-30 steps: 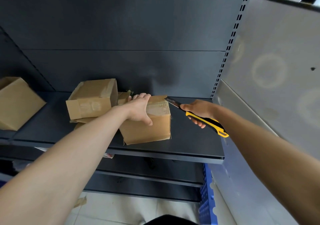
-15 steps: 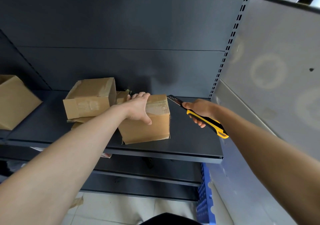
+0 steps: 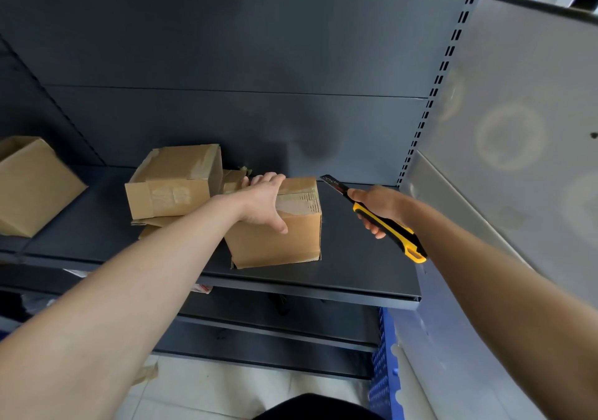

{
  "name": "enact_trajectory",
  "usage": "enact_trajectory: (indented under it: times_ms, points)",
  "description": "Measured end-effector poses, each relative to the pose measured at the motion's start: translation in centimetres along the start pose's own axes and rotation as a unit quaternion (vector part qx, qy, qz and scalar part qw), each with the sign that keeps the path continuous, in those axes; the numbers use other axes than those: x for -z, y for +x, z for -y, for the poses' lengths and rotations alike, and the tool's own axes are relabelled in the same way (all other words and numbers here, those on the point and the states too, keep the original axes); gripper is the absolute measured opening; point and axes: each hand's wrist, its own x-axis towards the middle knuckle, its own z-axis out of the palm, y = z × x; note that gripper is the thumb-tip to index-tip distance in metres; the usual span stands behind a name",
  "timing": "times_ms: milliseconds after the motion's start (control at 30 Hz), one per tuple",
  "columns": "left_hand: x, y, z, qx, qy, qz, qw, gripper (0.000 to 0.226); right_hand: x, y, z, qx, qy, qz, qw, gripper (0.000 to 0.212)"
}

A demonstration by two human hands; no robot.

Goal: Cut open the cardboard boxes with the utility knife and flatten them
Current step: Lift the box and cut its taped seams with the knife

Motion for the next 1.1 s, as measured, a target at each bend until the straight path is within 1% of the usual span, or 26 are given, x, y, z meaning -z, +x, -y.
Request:
enact_trajectory:
  times_ms: [400,533,633,700,1100]
  points:
    - [0.2,0.2,0.0,0.004,-0.017,0.0,1.0,0.113,0.6,-0.1,-0.3,0.014,-0.033,0.048,0.998,0.054]
    - [0.3,0.0,-0.1,0.008,-0.035,-0.012,0.999,0.11,0.1,0.6,-0.5,0.023,-0.032,0.048,0.998,0.055]
    - [0.5,-0.4,-0.4,0.004,-0.042,-0.011,0.999,0.109,-0.1,0.9,-1.5,0.017,-0.009,0.091,0.996,0.057]
    - [0.5,-0.4,-0.5,0.002,-0.041,-0.011,0.999,0.108,0.2,0.7,-1.9,0.014,-0.018,0.113,0.993,0.056]
    - [0.9,-0.6,-0.8,0.0,-0.041,0.001,0.999,0.105,0.3,-0.6,-1.9,0.011,-0.044,0.094,0.995,0.055]
